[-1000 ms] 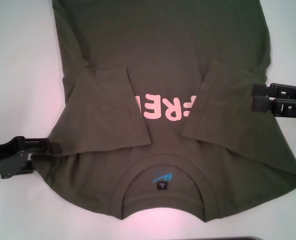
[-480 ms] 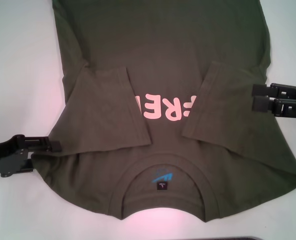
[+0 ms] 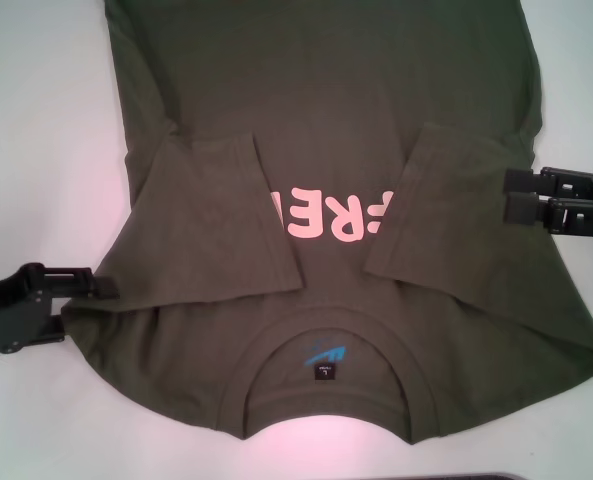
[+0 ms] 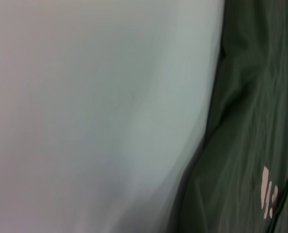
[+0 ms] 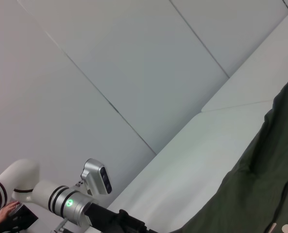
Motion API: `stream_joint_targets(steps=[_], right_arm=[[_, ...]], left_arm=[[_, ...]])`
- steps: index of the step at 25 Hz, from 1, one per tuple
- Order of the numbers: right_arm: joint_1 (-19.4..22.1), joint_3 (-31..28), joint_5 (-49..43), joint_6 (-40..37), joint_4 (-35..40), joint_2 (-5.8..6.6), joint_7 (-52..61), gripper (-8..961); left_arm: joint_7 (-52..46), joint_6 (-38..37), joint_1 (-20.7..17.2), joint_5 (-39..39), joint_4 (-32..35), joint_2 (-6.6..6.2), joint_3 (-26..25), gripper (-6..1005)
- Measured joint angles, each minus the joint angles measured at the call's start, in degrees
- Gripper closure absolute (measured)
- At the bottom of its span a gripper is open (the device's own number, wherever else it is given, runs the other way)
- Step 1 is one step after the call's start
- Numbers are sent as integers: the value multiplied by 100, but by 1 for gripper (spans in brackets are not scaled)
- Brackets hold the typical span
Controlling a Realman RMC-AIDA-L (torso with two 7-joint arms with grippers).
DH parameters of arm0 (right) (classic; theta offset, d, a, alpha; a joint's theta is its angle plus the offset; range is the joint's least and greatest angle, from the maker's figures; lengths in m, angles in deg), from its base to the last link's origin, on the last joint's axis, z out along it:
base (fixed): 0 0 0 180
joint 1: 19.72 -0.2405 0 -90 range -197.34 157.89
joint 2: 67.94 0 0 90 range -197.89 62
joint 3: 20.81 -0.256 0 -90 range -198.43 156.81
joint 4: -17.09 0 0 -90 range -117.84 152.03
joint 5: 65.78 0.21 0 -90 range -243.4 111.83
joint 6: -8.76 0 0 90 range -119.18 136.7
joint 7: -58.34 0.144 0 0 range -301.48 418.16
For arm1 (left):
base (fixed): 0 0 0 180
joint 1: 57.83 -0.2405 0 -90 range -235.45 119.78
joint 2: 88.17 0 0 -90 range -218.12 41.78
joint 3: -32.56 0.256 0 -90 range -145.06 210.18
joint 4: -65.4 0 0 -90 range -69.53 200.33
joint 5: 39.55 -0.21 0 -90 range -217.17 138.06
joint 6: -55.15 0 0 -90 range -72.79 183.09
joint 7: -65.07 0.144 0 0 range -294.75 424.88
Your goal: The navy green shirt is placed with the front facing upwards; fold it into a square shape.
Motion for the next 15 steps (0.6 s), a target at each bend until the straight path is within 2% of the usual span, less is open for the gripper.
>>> stream_joint_targets(steps=[3,8,10,15], right_arm=[[0,0,-1,0,0,6,4,44],[0,-55,6,0,0,15,14,44],[-2,-70,-4,0,0,17,30,44],[-18,-70,-4,0,0,27,78,44]], left_arm=[[-149,-34,48,1,87,-112,12,430],[-116,-117,112,-33,80,-109,322,464],[-114,-114,134,-41,90,-100,397,680],[-113,-175,141,-10,59,-94,418,906]])
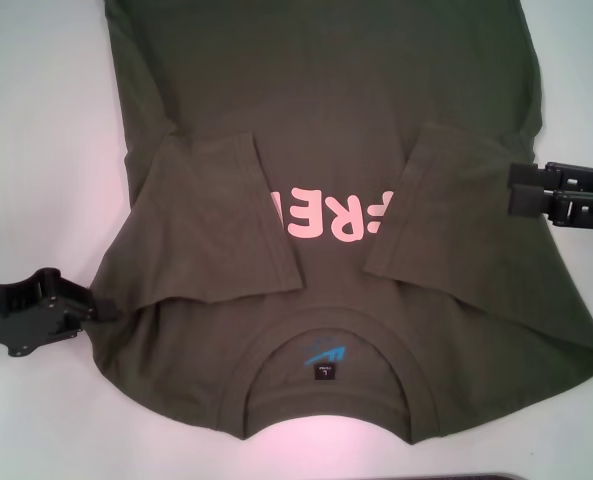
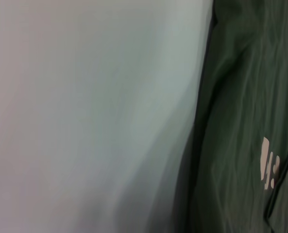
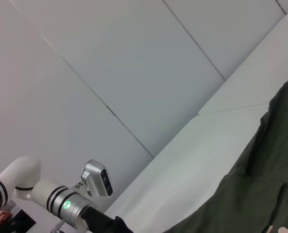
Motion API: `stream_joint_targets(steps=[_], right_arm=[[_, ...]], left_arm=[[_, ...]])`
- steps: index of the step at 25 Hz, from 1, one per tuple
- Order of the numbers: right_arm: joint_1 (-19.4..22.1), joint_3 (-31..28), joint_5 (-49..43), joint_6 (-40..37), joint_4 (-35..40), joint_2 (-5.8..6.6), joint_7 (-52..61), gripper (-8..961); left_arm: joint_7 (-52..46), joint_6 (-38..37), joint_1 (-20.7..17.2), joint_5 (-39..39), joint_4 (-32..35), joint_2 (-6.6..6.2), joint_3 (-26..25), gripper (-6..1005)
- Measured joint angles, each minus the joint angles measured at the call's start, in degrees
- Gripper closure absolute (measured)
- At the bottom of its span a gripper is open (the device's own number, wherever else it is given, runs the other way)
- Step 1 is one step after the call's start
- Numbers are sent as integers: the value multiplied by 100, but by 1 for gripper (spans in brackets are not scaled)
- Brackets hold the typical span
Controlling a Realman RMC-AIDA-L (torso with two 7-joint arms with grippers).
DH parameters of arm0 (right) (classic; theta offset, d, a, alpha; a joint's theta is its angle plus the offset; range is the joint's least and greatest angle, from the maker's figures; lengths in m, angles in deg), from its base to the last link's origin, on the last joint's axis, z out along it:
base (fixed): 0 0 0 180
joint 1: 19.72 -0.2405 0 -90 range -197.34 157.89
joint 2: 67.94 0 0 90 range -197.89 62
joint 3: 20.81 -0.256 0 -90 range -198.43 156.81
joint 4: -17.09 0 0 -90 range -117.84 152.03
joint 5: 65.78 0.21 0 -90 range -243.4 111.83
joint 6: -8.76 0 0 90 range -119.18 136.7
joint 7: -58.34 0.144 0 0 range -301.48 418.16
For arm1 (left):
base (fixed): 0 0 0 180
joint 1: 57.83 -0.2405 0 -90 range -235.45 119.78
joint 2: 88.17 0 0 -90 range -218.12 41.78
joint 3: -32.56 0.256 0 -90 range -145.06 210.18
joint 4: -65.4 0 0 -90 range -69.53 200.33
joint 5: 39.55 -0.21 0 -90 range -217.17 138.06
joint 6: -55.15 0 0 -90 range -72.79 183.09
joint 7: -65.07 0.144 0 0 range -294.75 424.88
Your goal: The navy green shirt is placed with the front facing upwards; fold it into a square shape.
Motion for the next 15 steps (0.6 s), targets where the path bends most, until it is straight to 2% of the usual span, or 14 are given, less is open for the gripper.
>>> stream_joint_targets(steps=[4,8,12,15], right_arm=[[0,-1,0,0,2,33,108,44],[10,27,-54,-5,36,120,266,44],[16,21,-455,-46,65,326,549,44],[23,-2,-886,-283,67,587,814,44]], left_arm=[[10,-76,1,-3,-5,-28,2,959],[111,-211,-1,2,-8,-53,-38,985],[191,-331,6,3,-10,-58,-40,985],[202,-352,10,5,-10,-67,-45,985]])
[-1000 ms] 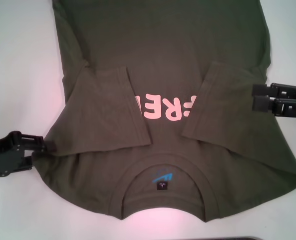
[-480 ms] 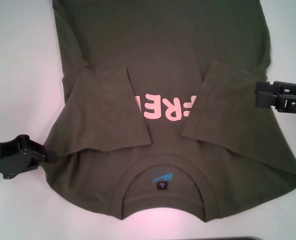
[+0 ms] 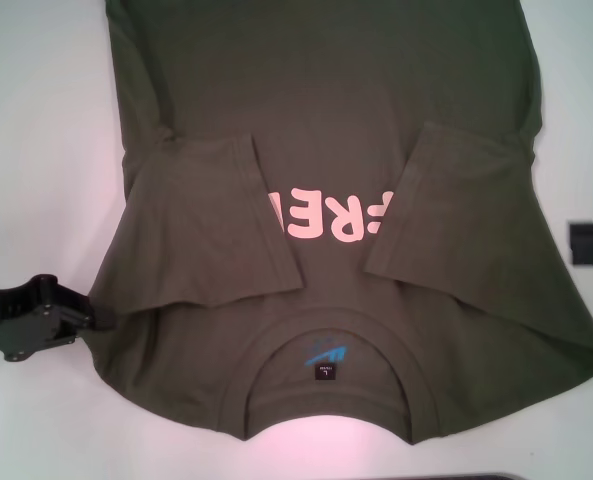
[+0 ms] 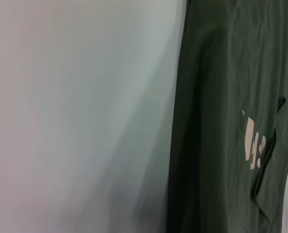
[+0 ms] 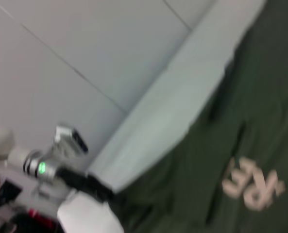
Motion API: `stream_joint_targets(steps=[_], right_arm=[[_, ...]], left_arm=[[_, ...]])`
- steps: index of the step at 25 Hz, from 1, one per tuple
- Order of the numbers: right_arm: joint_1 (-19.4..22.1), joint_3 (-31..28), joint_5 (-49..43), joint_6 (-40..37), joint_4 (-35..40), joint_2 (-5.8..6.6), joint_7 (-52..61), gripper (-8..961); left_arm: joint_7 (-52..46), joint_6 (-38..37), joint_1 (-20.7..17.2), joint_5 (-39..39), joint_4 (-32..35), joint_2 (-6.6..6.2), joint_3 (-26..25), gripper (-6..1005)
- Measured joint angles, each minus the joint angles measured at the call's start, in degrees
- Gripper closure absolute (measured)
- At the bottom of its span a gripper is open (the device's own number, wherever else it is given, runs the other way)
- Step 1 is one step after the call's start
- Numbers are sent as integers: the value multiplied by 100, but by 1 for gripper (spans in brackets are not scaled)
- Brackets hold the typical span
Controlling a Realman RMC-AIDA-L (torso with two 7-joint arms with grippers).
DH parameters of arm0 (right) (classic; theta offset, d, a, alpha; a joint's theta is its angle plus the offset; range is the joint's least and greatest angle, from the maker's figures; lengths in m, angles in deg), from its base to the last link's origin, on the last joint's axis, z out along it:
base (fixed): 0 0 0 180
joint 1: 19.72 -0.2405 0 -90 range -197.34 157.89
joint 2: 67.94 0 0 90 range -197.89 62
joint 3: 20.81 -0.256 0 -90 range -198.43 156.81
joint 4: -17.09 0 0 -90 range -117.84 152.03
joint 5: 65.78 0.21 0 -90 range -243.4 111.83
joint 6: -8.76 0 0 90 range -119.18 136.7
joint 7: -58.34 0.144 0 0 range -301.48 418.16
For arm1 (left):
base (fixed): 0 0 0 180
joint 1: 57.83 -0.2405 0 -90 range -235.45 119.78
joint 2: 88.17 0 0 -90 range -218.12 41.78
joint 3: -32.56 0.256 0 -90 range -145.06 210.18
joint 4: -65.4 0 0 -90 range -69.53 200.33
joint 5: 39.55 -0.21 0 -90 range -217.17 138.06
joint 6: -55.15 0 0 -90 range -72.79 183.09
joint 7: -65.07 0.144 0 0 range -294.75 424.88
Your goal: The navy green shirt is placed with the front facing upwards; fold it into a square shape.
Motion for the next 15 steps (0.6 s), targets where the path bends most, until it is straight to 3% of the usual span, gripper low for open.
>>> stream_joint_targets(steps=[4,7,15], right_arm=[[49,-16,-449,-166,2,398,538,45],[65,-111,-788,-155,1,573,814,45],[27,-234,-1755,-59,-57,559,1101,45]], left_arm=[[0,36,14,2,0,-34,-21,985],[0,55,36,3,0,-45,-28,985],[-8,110,207,4,38,-56,2,985]])
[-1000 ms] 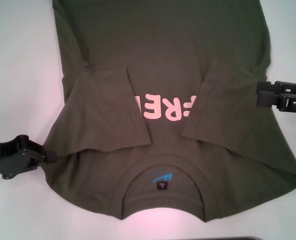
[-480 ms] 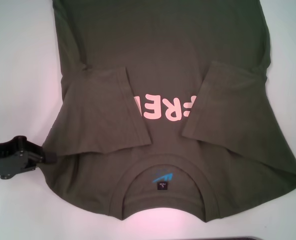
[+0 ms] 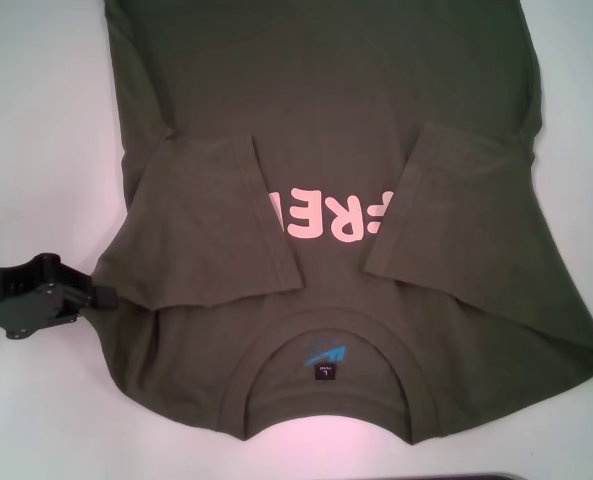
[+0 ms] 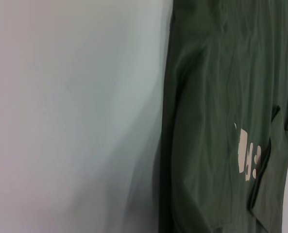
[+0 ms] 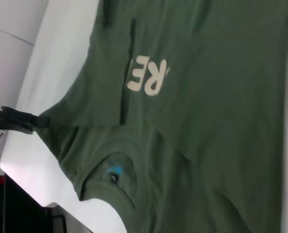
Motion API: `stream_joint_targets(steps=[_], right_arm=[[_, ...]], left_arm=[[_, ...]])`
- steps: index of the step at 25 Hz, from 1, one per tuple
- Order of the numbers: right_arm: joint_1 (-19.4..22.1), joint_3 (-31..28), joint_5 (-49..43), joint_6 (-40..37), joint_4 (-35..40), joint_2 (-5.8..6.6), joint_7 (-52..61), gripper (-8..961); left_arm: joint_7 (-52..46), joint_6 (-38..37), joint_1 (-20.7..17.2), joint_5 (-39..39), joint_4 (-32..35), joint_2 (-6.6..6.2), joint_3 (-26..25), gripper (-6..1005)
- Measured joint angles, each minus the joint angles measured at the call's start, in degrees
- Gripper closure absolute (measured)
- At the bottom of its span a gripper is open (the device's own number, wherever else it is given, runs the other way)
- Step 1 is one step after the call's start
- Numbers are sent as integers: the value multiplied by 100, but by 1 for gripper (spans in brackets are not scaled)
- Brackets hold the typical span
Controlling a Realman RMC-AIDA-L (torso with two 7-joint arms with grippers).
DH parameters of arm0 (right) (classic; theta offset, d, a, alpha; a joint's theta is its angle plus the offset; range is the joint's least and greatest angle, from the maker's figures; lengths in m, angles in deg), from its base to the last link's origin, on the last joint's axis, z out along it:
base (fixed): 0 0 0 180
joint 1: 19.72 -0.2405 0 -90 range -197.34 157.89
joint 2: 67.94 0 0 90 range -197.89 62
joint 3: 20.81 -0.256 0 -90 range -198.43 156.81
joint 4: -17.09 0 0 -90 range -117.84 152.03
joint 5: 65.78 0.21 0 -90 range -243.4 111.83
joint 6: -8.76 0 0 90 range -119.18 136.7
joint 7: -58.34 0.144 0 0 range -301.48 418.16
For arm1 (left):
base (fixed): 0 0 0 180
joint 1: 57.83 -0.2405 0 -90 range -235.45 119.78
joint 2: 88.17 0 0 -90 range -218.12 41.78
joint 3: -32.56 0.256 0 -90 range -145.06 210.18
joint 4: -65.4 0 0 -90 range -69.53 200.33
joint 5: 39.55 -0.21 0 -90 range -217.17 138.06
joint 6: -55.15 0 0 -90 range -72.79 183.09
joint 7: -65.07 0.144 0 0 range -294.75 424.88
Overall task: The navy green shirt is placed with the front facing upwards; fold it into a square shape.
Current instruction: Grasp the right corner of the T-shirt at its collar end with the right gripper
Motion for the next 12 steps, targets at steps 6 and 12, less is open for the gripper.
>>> stream_joint_targets(steps=[6,12], right_arm=[[49,-18,-176,136,-3,-37,290,45],[33,-21,-303,315,-7,-159,523,45]], left_arm=[[-1,46,14,1,15,-41,-23,985],[-1,106,9,1,25,-42,-24,985]])
